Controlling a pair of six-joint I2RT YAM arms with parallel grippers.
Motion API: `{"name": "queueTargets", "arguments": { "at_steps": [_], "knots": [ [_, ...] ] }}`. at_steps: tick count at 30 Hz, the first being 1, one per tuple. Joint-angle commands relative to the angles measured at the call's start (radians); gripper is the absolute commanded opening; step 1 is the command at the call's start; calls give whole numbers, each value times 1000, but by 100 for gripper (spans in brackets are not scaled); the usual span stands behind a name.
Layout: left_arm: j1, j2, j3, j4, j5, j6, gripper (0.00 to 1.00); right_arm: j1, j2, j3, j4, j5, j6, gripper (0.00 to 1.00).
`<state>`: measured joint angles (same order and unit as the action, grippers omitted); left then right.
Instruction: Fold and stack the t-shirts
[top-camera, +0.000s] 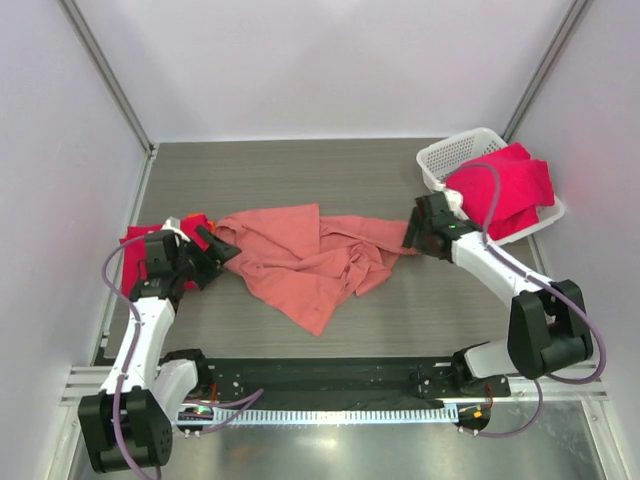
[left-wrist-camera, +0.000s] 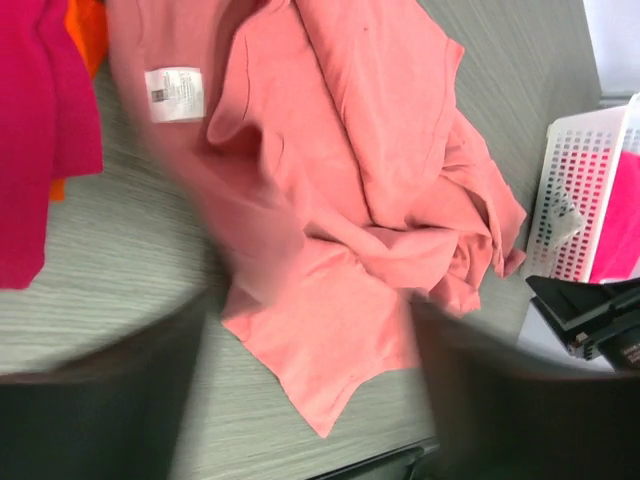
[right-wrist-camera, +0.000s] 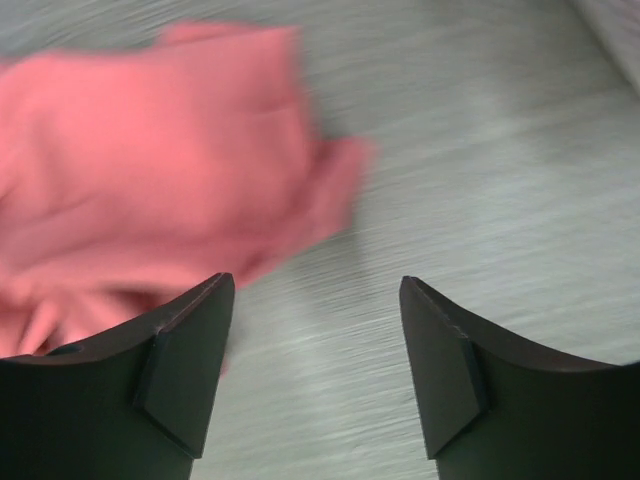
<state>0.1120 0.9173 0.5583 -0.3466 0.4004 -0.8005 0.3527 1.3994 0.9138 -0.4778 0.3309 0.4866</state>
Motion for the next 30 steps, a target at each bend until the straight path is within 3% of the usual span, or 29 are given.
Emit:
{"name": "queueTargets", "arguments": {
  "at_steps": [1,7,10,12,15,18,19,20,22,25,30],
  "knots": [
    [3,-60,40,-52,-41,-2,97,-118,-69,-75,108,-99,76,76],
    [5,-138,11,-95,-44,-28,100,-196,30,-86,261,-217,141,78],
    [5,-161,-17,-150,-178,-126,100,-198,84,-78,304,-242,164,77],
    [5,-167,-30,-140,-129,-103,99,-196,102,-70,327,-244,176,75],
    [5,-186,-49,-118,-111,-117,100,-199,131,-66,352,-233,184,65],
    [3,-219,-34,-141,-98,-102,98,-201,145,-61,352,-219,184,40],
    [3,-236,-26,-184,-115,-97,97,-199,144,-62,354,-208,187,24],
    [0,-270,-6,-205,-126,-86,97,-199,132,-70,355,-199,187,19],
    [-6,-314,11,-268,-158,-77,97,-199,113,-79,357,-164,178,16],
    [-31,-385,26,-305,-155,-97,95,-201,67,-99,354,-133,158,1],
    [-138,-408,8,-313,-169,-170,91,-198,24,-98,334,-159,132,1]
  ]
}}
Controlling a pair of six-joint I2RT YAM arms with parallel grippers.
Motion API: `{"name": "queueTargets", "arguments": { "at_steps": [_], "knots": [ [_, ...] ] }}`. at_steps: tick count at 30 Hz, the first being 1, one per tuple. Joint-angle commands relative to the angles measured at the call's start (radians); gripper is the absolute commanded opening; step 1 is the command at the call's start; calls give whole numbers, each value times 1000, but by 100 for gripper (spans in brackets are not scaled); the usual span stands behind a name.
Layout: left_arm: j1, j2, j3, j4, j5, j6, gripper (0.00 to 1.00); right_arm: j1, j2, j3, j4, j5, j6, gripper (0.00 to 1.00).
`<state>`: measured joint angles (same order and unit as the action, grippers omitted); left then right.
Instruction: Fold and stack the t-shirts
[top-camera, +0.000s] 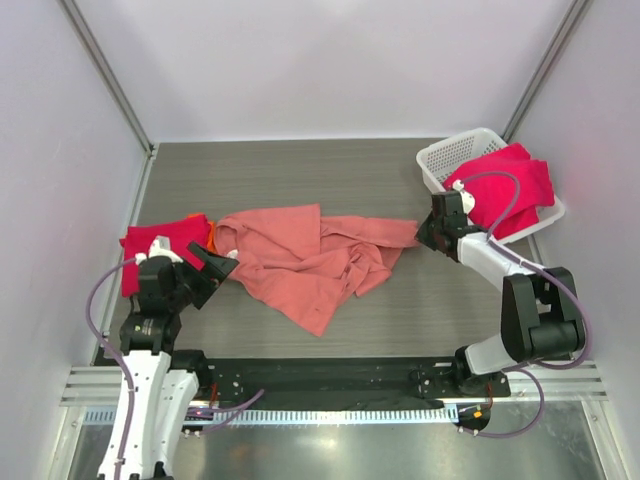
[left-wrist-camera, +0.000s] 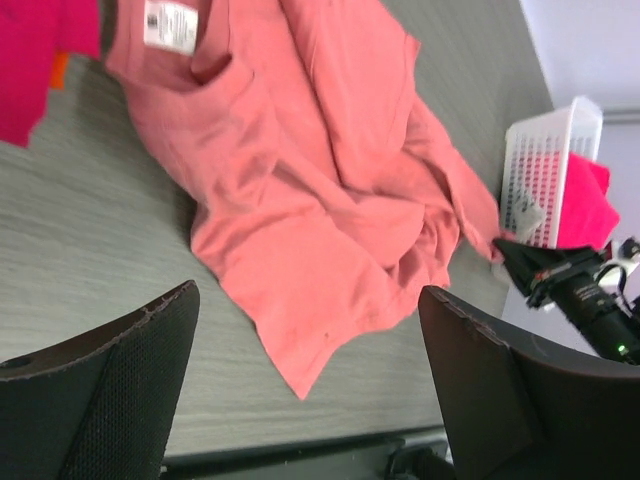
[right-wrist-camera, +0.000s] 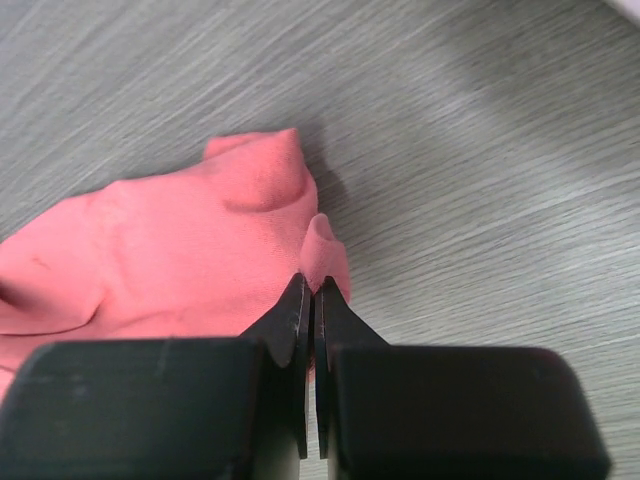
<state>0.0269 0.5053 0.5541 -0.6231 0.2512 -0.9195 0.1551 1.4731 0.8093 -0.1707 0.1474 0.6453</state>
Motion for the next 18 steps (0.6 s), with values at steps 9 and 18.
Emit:
{"name": "queueTargets", "arguments": {
  "at_steps": [9,18],
  "knots": [
    [-519,179,6,92,-298,-173,87,-2,-66,-36,79,-60,-21,1],
    [-1106,685,254,76,-619,-205,83,-2,-109,-156,232,-16,-18,1]
  ]
}}
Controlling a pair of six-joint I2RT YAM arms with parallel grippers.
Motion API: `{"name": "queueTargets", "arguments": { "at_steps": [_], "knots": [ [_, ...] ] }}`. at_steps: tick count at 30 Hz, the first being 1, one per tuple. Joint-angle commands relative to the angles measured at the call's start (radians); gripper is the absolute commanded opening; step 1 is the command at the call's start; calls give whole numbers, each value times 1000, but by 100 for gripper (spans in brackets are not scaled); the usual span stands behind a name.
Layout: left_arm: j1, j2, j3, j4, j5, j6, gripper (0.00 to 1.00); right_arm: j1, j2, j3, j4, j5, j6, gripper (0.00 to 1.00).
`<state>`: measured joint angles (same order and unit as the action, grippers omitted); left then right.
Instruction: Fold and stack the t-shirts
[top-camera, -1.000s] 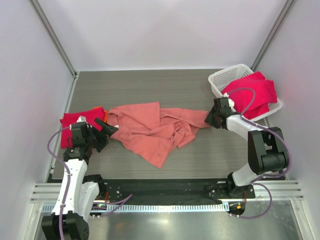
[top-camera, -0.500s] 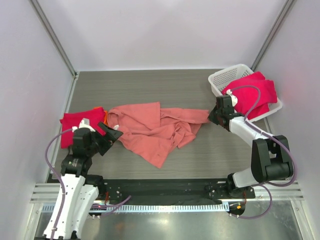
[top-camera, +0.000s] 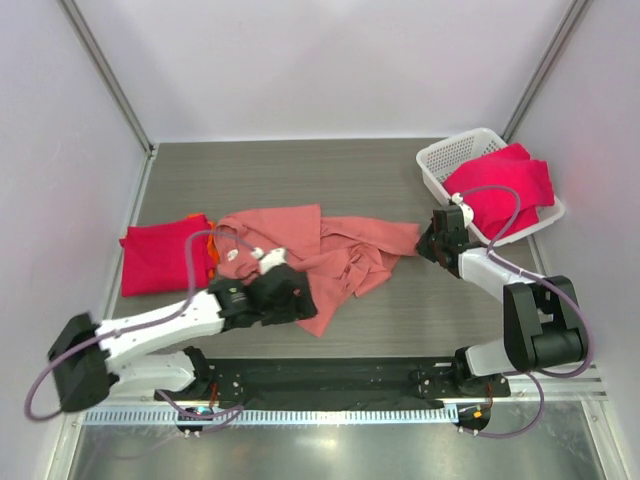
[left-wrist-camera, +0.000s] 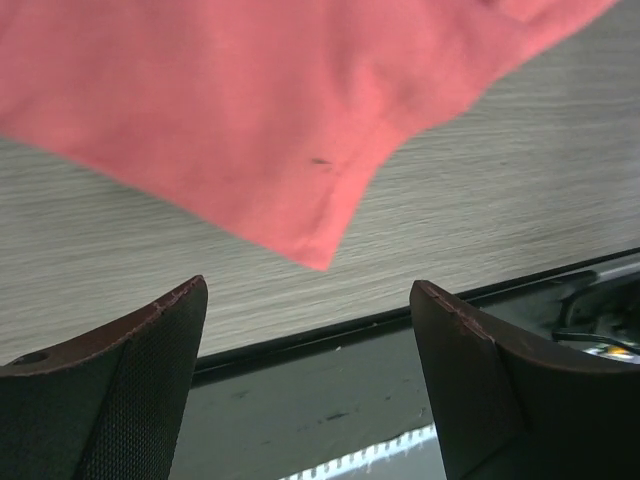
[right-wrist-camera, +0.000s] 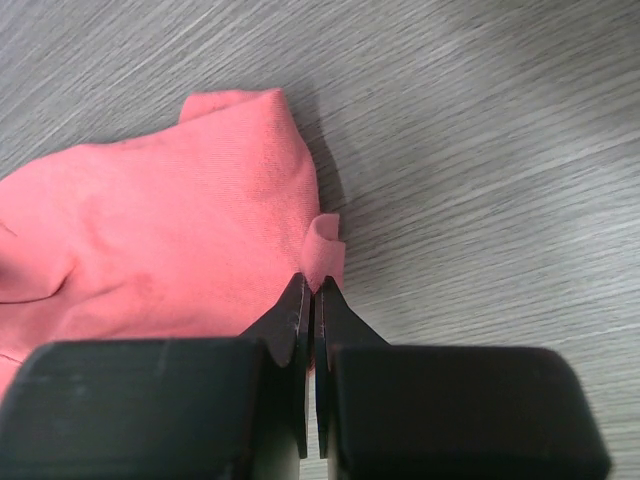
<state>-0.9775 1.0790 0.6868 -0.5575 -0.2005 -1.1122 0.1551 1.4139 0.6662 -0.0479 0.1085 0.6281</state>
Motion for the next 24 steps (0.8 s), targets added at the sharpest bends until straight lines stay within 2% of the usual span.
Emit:
{"name": "queueTargets", "arguments": {
  "at_steps": [1,2,3,5,6,8,12,18,24],
  "knots": [
    [-157,172,172,-22,-222,1,83,-2,-53,-16,114,17,-2,1],
    [-179,270,221,-65,-259,9,83,-2,-58,-22,117,17,-1,1],
    [-200,327,317,-146,-290,34,82,-2,-61,-23,120,17,-2,1],
    [-237,412,400,-221,-351,54,77,-3,-67,-31,120,22,-4,1],
    [-240,486,461,-267,-355,69,73,-2,-72,-34,120,26,-4,1],
    [-245,539,488,-269,-318,89,71,-2,-76,-37,120,29,-5,1],
    [-245,590,476,-228,-263,101,71,-2,-82,-42,118,42,-7,1],
    [-253,578,399,-194,-203,84,72,-2,-84,-43,117,49,-7,1],
    [-254,588,330,-131,-108,94,64,-2,-81,-42,114,59,-7,1]
  ]
}}
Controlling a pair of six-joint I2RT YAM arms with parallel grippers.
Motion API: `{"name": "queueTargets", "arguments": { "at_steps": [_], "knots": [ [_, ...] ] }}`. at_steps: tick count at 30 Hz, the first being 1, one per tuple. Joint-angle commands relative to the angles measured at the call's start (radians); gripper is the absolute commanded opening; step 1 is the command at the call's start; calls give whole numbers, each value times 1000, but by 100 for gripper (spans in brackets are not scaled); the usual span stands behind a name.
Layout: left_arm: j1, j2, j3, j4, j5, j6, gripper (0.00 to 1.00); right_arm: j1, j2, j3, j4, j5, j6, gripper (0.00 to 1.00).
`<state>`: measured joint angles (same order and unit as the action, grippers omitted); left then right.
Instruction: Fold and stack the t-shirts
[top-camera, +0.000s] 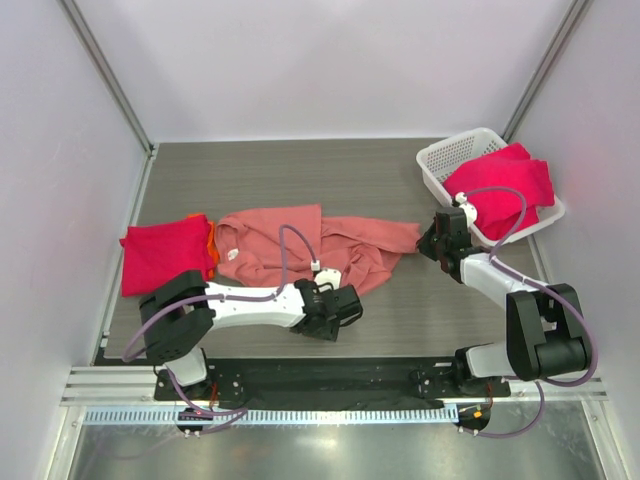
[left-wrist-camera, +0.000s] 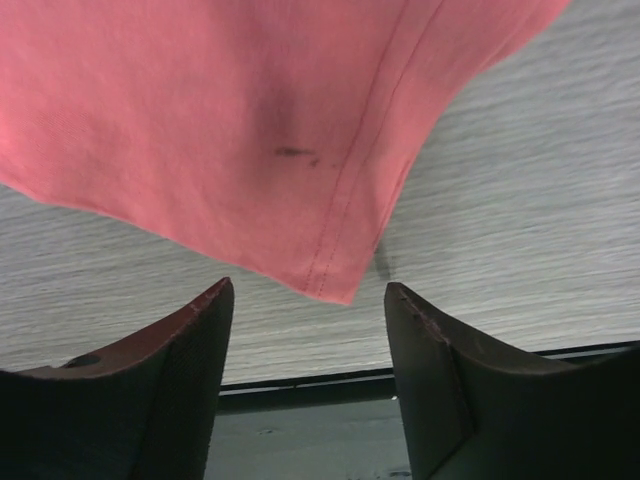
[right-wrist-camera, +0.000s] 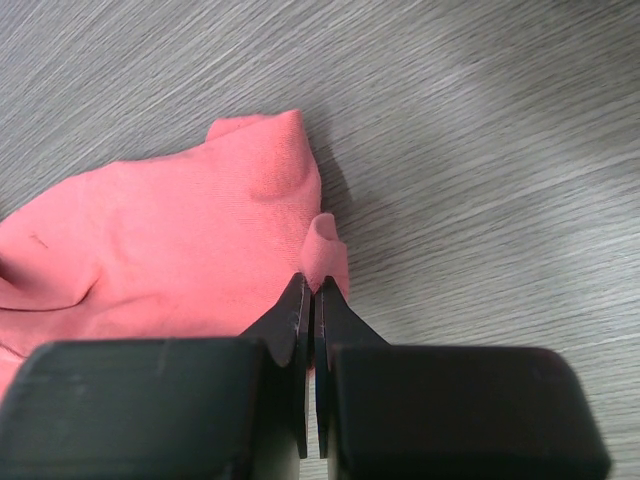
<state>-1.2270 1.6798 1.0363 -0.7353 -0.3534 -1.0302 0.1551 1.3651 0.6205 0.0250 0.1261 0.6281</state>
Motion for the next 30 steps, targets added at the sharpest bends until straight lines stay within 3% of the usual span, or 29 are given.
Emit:
{"name": "queueTargets", "arguments": {
  "at_steps": [1,5,8,12,17,24,30],
  "knots": [
    [-6,-9,-27,56,54,12,62,-2,-32,4,41,41,-10,1],
    [0,6,-53,79,70,7,54,-3,-37,2,39,47,-10,1],
    [21,12,-74,102,76,9,39,-2,-44,1,39,52,-10,1],
    [86,-58,-87,70,59,30,0,-2,-46,-1,38,56,-13,1],
    [133,-280,-45,-185,-91,65,0,-2,-57,36,0,63,-19,1],
    [429,-744,-107,-265,-18,130,0,-2,-61,157,-131,66,-15,1],
    [540,-959,-6,-395,-199,113,0,-3,59,382,-157,29,10,1]
  ]
}}
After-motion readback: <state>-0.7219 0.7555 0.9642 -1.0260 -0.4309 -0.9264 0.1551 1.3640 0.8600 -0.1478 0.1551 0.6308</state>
